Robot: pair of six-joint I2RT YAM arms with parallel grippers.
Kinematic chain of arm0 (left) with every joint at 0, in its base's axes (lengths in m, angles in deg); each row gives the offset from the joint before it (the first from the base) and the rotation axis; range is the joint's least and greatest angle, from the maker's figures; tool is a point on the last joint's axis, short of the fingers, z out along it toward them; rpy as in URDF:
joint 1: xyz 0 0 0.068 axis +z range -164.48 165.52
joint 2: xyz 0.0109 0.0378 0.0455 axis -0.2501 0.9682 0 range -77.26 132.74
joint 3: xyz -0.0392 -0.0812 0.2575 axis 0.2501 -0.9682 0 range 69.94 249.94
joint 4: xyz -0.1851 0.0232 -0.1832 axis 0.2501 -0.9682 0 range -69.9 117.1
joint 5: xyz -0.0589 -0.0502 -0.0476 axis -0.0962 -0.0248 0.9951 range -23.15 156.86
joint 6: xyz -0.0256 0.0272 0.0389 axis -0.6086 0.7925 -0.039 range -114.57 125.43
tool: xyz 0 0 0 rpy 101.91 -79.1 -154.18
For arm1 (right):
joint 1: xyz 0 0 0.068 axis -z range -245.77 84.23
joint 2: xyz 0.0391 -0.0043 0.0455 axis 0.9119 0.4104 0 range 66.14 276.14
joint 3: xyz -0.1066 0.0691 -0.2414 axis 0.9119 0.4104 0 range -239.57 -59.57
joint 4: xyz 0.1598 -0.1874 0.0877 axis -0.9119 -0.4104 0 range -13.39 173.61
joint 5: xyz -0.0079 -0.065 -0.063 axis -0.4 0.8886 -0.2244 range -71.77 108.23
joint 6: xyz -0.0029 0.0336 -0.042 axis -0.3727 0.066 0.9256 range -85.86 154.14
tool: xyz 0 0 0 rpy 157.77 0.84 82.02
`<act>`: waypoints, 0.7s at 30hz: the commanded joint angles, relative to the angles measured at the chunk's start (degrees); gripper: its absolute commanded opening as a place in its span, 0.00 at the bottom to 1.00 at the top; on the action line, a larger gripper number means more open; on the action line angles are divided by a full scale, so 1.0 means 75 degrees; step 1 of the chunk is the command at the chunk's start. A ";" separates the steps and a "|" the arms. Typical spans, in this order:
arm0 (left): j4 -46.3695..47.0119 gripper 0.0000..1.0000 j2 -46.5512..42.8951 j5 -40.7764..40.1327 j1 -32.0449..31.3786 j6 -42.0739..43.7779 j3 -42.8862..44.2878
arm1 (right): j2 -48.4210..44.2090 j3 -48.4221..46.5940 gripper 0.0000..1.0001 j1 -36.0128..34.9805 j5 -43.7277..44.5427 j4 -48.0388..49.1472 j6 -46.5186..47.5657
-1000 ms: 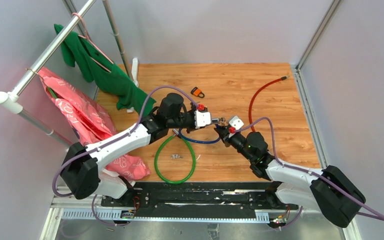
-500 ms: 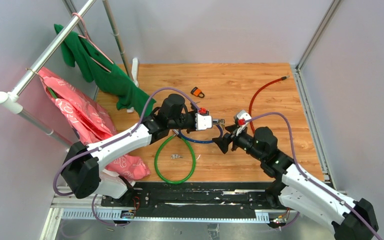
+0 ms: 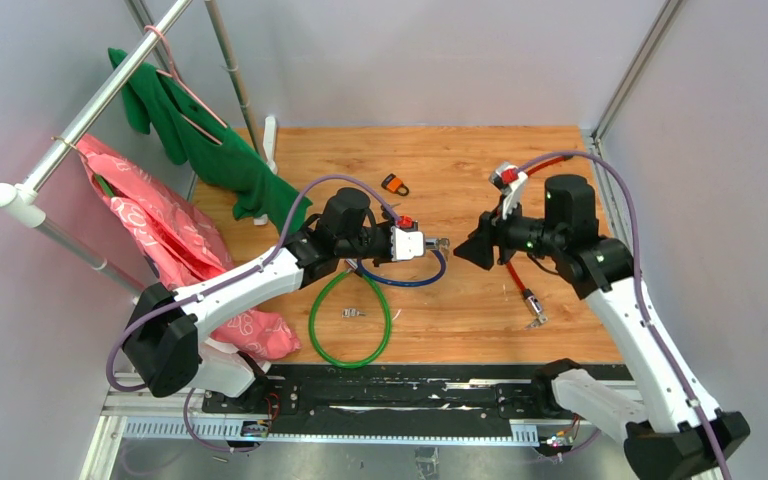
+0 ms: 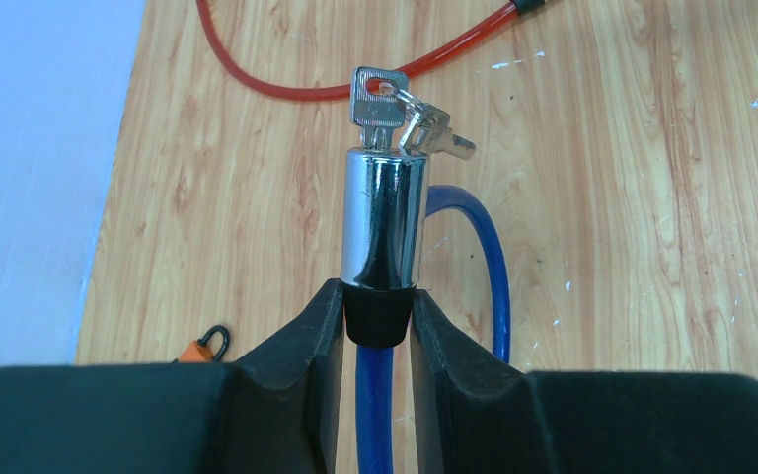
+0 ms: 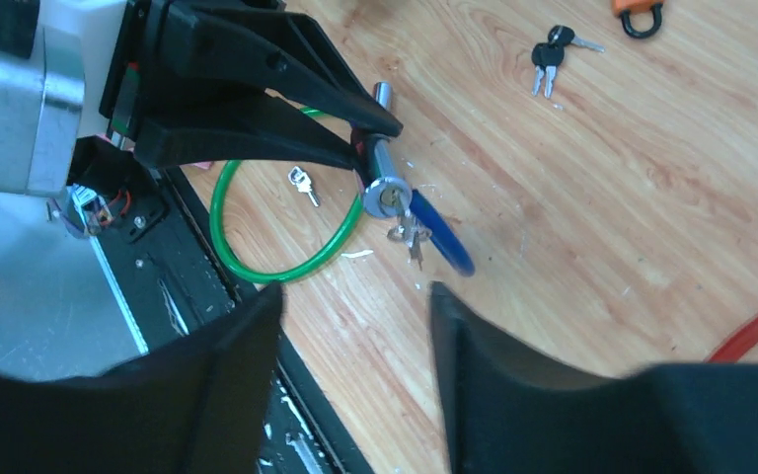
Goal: Lock with the key
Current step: Place the lock at the center of the board.
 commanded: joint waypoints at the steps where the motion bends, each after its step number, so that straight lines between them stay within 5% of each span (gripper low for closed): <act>1: -0.0383 0.00 0.0011 -0.0106 -0.0033 0.0000 -0.0186 | 0.0948 -0.0677 0.52 0.0092 -0.0608 -0.0565 0.0456; 7: -0.0241 0.00 0.0015 -0.0016 -0.0036 -0.0129 -0.0262 | 0.1570 -0.0792 0.52 -0.0279 -0.0373 0.0228 0.0189; 15: -0.0152 0.00 -0.0003 0.0026 -0.0036 -0.0223 -0.0273 | 0.2034 -0.0516 0.31 -0.0400 -0.0877 0.0732 0.0210; 21: -0.0152 0.00 -0.0012 0.0056 -0.0036 -0.0242 -0.0299 | 0.2183 -0.0444 0.31 -0.0407 -0.0802 0.0671 0.0377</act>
